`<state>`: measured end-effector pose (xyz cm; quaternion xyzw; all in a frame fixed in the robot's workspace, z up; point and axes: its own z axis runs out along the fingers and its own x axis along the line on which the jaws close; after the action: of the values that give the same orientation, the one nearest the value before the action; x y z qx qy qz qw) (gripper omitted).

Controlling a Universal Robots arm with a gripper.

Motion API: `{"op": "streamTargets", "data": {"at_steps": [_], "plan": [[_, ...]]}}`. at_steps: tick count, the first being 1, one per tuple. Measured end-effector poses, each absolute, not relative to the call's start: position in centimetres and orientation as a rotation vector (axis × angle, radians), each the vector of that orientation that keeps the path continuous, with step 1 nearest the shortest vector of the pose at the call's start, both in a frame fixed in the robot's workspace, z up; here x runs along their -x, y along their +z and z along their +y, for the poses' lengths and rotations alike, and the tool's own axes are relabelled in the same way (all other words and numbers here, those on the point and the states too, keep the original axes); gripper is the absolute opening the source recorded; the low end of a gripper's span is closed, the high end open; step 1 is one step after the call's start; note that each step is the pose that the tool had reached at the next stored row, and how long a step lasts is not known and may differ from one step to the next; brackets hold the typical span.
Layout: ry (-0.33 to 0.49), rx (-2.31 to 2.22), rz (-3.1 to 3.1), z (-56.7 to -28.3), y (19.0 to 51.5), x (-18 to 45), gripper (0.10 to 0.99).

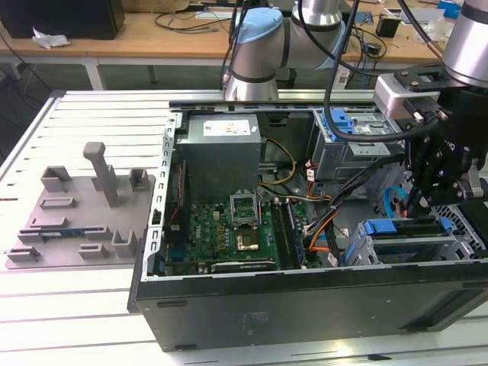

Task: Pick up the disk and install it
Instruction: 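Insert the second disk wire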

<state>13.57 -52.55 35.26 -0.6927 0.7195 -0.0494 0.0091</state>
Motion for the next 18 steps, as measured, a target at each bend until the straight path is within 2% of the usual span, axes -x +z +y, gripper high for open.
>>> {"op": "streamTargets", "data": {"at_steps": [18], "plan": [[-0.154, 2.178, 2.233, -52.73, 35.04, -13.58, 0.161]]}}
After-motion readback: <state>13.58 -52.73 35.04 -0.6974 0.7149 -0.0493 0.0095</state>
